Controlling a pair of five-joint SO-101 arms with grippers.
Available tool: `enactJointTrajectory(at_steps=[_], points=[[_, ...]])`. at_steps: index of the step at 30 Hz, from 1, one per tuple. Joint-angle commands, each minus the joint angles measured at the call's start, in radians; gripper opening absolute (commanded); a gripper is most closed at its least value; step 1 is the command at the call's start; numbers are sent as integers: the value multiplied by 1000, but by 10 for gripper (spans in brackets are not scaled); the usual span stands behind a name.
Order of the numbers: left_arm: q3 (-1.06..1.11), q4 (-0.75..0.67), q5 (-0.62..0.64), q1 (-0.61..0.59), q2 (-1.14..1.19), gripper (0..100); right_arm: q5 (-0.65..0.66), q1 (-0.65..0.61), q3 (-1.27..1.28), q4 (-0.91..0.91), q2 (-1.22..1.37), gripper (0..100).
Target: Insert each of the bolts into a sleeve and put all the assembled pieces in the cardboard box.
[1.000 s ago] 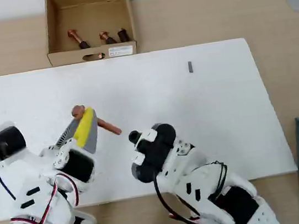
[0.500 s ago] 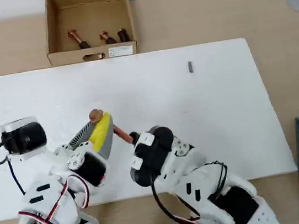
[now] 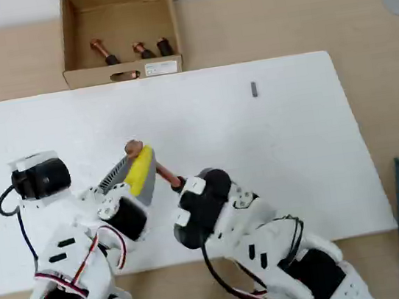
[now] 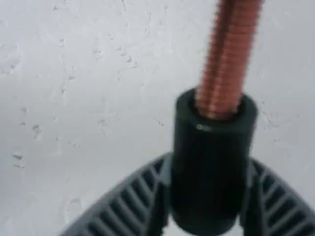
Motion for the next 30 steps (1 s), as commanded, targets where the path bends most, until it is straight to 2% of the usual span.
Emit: enactJointTrajectory(at_steps=[1, 5, 10, 17, 22, 25, 30], points=[[-2, -18, -5, 11, -7, 1, 8, -13, -41, -26, -68, 9], [-12, -6, -6, 44, -7, 1, 8, -13, -39, -26, -68, 9], [-64, 135, -6, 166, -7, 1, 8, -13, -39, -26, -68, 9], [-91, 245, -8, 216, -7, 1, 8, -13, -39, -26, -68, 9], [-41, 269, -61, 287, -7, 1, 8, -13, -38, -26, -68, 9], [0, 269, -115, 295, -7, 1, 9, -13, -39, -26, -68, 9], [12, 270, -127, 285, -7, 4, 9, -13, -39, -26, -68, 9]])
